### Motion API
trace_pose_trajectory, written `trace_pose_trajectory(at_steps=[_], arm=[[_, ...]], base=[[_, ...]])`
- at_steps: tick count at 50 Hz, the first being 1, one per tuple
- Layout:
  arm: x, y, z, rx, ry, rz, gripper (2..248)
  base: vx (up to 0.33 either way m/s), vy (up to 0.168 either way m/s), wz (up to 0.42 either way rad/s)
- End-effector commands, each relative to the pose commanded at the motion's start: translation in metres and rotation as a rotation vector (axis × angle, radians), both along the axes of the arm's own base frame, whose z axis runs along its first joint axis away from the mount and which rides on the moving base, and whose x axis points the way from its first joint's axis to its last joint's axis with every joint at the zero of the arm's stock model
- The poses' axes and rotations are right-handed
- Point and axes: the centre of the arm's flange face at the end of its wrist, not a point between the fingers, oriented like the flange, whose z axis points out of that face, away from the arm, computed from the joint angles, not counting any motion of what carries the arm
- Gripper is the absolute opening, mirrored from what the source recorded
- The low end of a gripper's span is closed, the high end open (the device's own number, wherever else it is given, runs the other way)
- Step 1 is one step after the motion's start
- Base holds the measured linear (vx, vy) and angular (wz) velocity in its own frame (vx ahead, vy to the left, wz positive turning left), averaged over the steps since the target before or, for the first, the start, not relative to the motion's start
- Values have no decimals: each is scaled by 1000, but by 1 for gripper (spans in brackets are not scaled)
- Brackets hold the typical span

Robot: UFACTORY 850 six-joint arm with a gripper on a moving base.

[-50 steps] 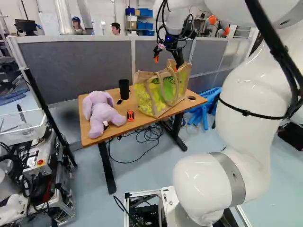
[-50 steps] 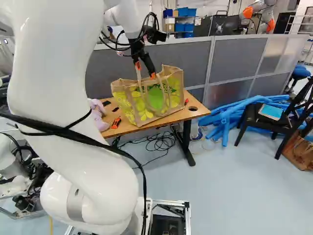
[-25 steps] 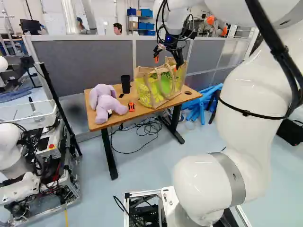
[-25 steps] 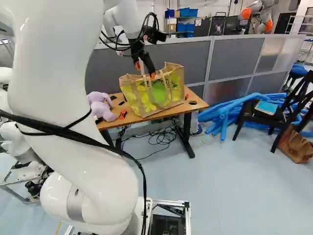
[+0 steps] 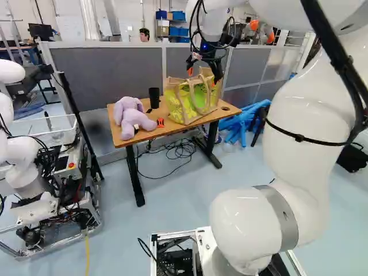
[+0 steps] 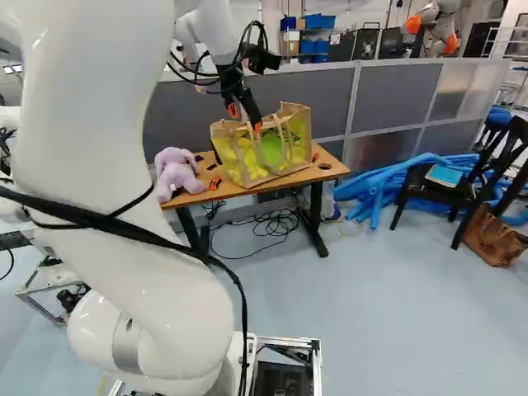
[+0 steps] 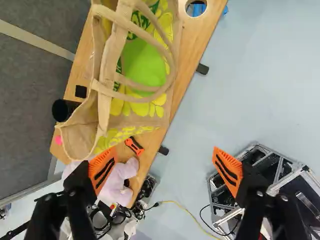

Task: Pick up the bag on the ground and place it on the table

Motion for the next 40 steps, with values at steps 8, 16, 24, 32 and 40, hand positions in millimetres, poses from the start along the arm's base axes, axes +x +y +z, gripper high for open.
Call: trace_pose_trajectory(at_steps=[8, 16, 24, 32, 40], arm=[[0, 0, 0, 0, -1, 1, 247], [0, 0, -2, -1, -4, 4, 247], [-1, 0, -5, -3, -11, 11, 247], [-2, 0, -9, -7, -21, 22, 247], [-3, 0, -15, -11, -35, 35, 247]], base=[[19, 0, -3], [0, 0, 0], [0, 0, 0], [0, 0, 0], [0, 0, 0]])
